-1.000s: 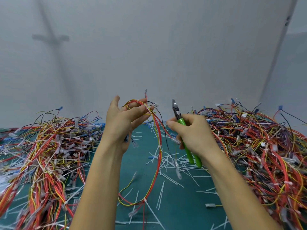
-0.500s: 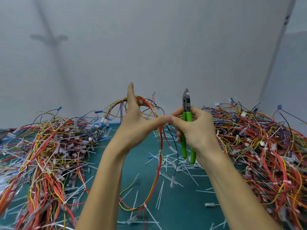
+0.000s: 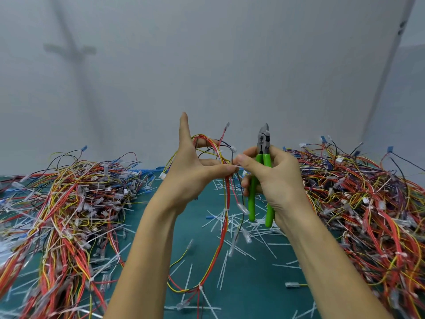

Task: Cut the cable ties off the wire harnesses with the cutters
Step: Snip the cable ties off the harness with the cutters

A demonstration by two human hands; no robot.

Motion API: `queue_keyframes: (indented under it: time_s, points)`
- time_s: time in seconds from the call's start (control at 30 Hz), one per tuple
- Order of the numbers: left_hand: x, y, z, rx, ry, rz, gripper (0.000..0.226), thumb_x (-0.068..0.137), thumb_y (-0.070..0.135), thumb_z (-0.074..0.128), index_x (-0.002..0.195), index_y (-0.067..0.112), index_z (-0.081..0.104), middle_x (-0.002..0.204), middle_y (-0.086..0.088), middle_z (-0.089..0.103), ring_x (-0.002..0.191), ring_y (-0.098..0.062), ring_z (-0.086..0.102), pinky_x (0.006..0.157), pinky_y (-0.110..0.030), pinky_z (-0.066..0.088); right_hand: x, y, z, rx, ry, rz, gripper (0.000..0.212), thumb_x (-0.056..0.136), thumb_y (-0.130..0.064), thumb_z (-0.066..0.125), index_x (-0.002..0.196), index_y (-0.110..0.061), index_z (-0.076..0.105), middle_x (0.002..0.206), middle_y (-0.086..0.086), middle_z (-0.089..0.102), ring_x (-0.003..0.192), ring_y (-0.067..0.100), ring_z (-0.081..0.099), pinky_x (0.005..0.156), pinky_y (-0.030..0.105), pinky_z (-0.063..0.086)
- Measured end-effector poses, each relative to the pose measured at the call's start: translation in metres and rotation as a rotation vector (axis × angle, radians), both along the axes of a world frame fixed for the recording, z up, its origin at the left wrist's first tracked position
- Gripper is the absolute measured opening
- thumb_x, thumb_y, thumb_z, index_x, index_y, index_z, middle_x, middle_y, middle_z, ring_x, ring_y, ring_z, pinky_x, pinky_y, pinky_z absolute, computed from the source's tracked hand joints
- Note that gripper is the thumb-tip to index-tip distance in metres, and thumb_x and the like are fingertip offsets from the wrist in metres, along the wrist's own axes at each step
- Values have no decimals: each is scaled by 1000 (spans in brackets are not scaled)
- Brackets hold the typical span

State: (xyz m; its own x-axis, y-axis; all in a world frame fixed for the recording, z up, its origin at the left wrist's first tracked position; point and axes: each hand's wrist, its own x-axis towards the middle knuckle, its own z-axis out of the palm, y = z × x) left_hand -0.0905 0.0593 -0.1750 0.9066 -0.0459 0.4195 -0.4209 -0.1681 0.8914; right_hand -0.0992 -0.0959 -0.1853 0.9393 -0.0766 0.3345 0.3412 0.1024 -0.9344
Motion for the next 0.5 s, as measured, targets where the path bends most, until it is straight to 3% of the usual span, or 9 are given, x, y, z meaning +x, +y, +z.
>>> queue_keyframes:
  time_s: [0.1,0.2,0.3,0.37,0.47,0.5]
  points:
    - [3,2,-2,-28,-34,23,128,74,1,81,153,39,-12,124,-7,53,76,-18,73,87,-37,56,0,-3,2,-55,2,39,17,93,-29,66,92,-12,64,82,-4,74,47,17,62,49,38,55]
    - [5,2,-2,-15,-86,48,126,78,-4,77,151,39,-17,128,-13,49,75,-21,68,88,-39,57,0,-8,3,-331,-44,47,29,93,-47,60,82,-22,68,82,-4,72,48,22,66,50,35,53]
    - [6,0,-2,42,-138,69,125,80,-5,74,150,38,-20,127,-16,45,72,-26,65,86,-41,58,-2,-16,6,-621,-72,49,46,90,-61,51,74,-22,69,72,4,69,46,16,65,50,32,51]
    - [6,0,-3,66,-162,85,125,81,-5,73,149,38,-22,125,-15,45,75,-36,66,87,-41,57,-3,-22,8,-818,-74,32,52,89,-66,45,72,-23,68,64,-1,68,46,14,64,50,29,50]
    - [8,1,-4,74,-171,91,125,81,-5,74,149,39,-22,124,-16,46,79,-39,65,87,-35,57,-1,-30,8,-906,-35,46,51,92,-63,44,73,-22,68,62,-14,67,48,14,65,52,24,50]
    - [8,1,-4,78,-172,98,125,81,-4,74,149,39,-22,124,-16,46,77,-35,66,86,-33,57,-1,-32,7,-913,-25,54,51,93,-62,44,73,-22,68,63,-10,68,48,13,66,55,27,52]
